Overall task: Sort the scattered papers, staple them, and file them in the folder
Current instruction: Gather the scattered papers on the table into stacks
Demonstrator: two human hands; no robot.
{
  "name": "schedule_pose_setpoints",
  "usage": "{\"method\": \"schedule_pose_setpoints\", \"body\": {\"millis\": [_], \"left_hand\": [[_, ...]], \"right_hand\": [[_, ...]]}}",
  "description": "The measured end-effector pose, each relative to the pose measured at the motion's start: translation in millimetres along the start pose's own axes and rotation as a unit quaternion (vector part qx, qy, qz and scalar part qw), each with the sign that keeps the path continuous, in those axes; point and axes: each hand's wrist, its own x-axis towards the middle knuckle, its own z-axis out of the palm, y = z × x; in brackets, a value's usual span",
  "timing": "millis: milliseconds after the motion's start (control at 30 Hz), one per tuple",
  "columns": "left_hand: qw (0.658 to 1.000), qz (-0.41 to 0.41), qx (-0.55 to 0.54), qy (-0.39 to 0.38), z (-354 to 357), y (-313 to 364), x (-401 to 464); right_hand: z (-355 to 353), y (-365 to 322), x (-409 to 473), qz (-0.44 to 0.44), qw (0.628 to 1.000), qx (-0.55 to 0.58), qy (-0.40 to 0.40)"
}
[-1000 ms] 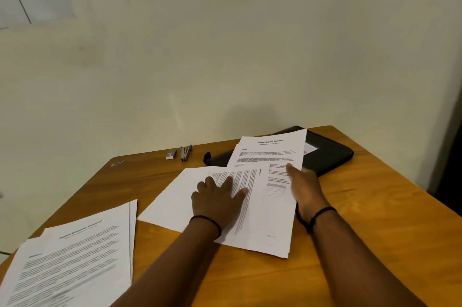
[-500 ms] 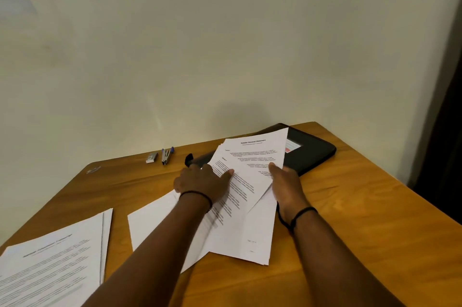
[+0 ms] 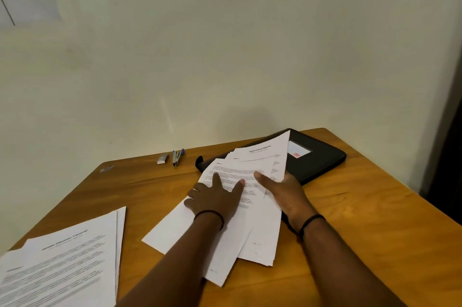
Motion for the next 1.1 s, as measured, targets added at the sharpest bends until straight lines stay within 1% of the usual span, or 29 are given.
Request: {"method": "schedule_pose_setpoints", "body": {"millis": [33, 100, 133, 167, 233, 267, 300, 333, 367, 400, 433, 467, 500, 533, 600, 667, 767, 833, 900, 1000, 1100], "left_hand": [[1.0, -0.007, -0.009, 0.001, 0.3, 5.3, -1.3], [0.999, 0.005, -0.04, 0.013, -3.2, 12.4, -4.3], [0.998, 0.008, -0.058, 0.022, -7.5, 11.9, -5.4], [0.996, 0.012, -0.078, 0.043, -13.1, 8.5, -4.2], [0.986, 0.018, -0.121, 0.109, -28.2, -7.3, 3.2], [0.977, 0.024, -0.169, 0.125, -39.6, -18.8, 5.8], [0.963, 0.05, -0.24, 0.111, -53.0, -29.1, 5.8], [0.939, 0.086, -0.325, 0.073, -65.6, -41.3, 7.5], [0.901, 0.116, -0.416, 0.029, -80.2, -55.0, 5.7], [0.866, 0.134, -0.48, -0.028, -91.6, -65.1, 3.0], [0.838, 0.154, -0.519, -0.071, -106.6, -74.6, -3.0], [0.826, 0.169, -0.529, -0.093, -118.9, -78.9, -11.3], [0.818, 0.18, -0.539, -0.084, -125.9, -81.7, -18.2], [0.811, 0.188, -0.553, -0.047, -137.0, -87.6, -26.6], [0.778, 0.205, -0.593, 0.016, -146.9, -84.5, -39.8], [0.747, 0.216, -0.626, 0.054, -158.7, -81.1, -52.3], [0.714, 0.244, -0.648, 0.098, -183.0, -88.9, -77.9], [0.713, 0.248, -0.648, 0.105, -184.5, -90.0, -88.0], [0.719, 0.242, -0.644, 0.097, -175.4, -98.8, -101.0], [0.736, 0.22, -0.635, 0.082, -143.4, -116.8, -113.3], [0.738, 0.193, -0.643, 0.068, -120.0, -129.3, -121.9]], "right_hand": [[0.8, 2.7, 0.2, -0.009, 1.0, -0.023, 0.002], [1.5, 4.9, 0.7, -0.016, 0.998, -0.063, 0.009], [1.5, 4.4, 0.5, -0.017, 0.998, -0.064, 0.012], [1.5, 2.9, 0.0, -0.017, 0.999, -0.048, 0.01], [1.3, -3.9, -4.1, -0.018, 1.0, -0.001, -0.007], [1.8, -7.5, -6.3, -0.021, 0.999, 0.017, -0.022], [2.2, -9.4, -9.1, -0.022, 0.998, 0.032, -0.04], [3.4, -11.4, -12.7, -0.021, 0.997, 0.051, -0.058], [6.4, -15.2, -16.2, -0.02, 0.995, 0.068, -0.072], [8.9, -18.7, -19.4, -0.017, 0.993, 0.087, -0.08], [15.3, -24.1, -22.1, -0.016, 0.991, 0.1, -0.085], [20.7, -30.5, -26.1, -0.022, 0.991, 0.106, -0.083], [25.7, -36.5, -28.9, -0.042, 0.991, 0.099, -0.076], [36.8, -49.8, -34.5, -0.074, 0.991, 0.086, -0.073], [49.3, -70.5, -41.1, -0.141, 0.986, 0.071, -0.052], [58.3, -92.3, -49.3, -0.199, 0.978, 0.057, -0.035], [67.0, -117.7, -71.4, -0.253, 0.966, 0.023, -0.048], [63.2, -112.6, -79.3, -0.246, 0.968, 0.016, -0.051], [62.1, -91.6, -89.2, -0.217, 0.975, 0.025, -0.042], [58.8, -53.4, -108.2, -0.173, 0.984, 0.024, -0.037], [60.2, -36.6, -119.8, -0.156, 0.987, 0.018, -0.04]]}}
